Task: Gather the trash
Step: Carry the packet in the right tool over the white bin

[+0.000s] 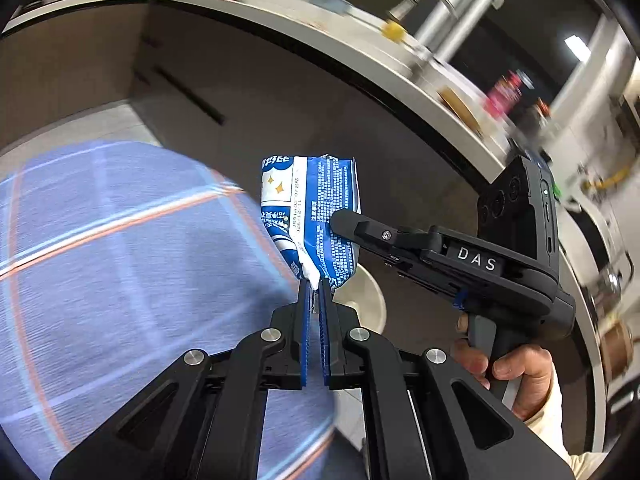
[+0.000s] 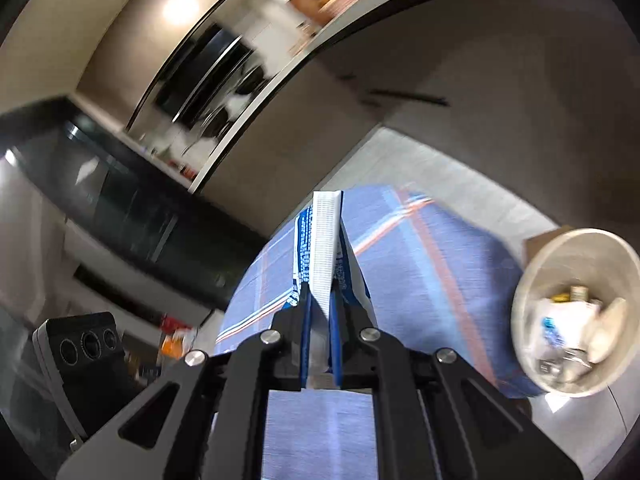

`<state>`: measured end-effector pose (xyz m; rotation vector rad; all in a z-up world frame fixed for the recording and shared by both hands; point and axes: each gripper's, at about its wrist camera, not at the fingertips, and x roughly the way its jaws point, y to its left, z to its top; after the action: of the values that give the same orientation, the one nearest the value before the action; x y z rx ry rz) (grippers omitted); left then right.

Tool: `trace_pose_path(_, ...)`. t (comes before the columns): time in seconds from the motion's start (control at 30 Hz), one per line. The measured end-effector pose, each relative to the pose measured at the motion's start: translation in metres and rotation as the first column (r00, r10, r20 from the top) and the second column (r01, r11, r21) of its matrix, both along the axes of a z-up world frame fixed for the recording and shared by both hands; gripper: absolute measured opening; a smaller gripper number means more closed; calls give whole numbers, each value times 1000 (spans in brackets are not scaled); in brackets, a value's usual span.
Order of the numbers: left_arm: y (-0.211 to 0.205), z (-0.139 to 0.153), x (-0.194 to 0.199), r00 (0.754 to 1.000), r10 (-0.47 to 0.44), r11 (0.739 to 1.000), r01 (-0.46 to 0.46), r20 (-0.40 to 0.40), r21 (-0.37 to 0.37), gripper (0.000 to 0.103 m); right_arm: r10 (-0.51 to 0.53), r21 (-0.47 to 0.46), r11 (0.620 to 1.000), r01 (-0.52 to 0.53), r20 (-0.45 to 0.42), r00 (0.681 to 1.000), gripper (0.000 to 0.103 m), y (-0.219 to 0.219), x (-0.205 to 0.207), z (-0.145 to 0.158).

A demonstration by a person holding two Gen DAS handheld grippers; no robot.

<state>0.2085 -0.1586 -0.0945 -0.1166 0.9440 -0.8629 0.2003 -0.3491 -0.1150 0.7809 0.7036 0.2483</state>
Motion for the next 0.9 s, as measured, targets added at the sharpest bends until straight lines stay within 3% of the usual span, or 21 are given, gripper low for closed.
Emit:
trace_pose_path(0.37, -130, -50, -6, 977, -199, 976, 205, -71, 73, 4, -223, 67, 971, 230, -105, 969, 10, -114, -52, -63)
trace_pose_path(0.73, -170, -96, 9, 971, -209, 958, 228, -119, 175, 8, -254, 116, 953, 280, -201, 946, 11, -156, -49, -120)
trace_pose_path(0.83, -171, -104, 16, 978, -173, 960, 193, -114, 203, 28, -259, 119, 950, 289, -220, 941, 11, -163, -45, -132)
trace_pose_path(0.9, -170, -105, 21, 982, -151, 964, 171, -110, 206, 32, -264, 123, 947, 298, -234, 936, 11, -167, -42, -138)
